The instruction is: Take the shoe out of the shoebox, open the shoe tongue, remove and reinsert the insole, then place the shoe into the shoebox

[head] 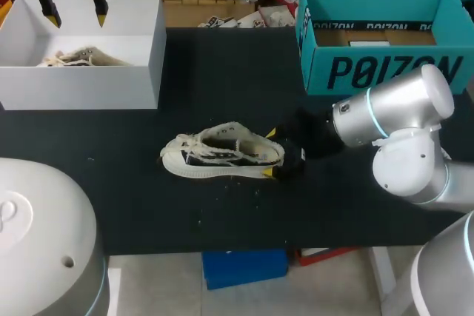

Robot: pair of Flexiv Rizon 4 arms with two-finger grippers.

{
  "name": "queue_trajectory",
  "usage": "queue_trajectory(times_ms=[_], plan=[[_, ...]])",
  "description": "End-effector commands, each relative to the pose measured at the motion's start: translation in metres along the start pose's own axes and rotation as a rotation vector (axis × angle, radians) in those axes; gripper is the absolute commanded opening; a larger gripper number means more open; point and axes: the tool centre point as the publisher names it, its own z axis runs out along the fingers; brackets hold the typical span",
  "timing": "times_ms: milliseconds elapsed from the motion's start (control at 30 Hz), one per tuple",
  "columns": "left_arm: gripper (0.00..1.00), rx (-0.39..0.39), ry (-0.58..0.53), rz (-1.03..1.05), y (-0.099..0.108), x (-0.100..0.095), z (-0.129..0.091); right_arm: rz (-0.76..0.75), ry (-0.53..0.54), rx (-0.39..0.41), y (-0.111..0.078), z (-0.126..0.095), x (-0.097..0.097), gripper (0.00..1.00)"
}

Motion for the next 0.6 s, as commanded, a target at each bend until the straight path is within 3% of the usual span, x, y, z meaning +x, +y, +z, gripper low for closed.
queue_trajectory(times_ms=[33, 600], plan=[[1.00, -0.002, -0.002, -0.001, 0.0001, 0.0001, -0.0004, 0.002, -0.002, -0.014, -0.0017, 0.0097, -0.0005, 1.00], [1.00, -0.002, -0.002, -0.001, 0.0001, 0.0001, -0.0004, 0.008, -0.010, -0.080, -0.0086, 0.0167, -0.0033, 1.00]])
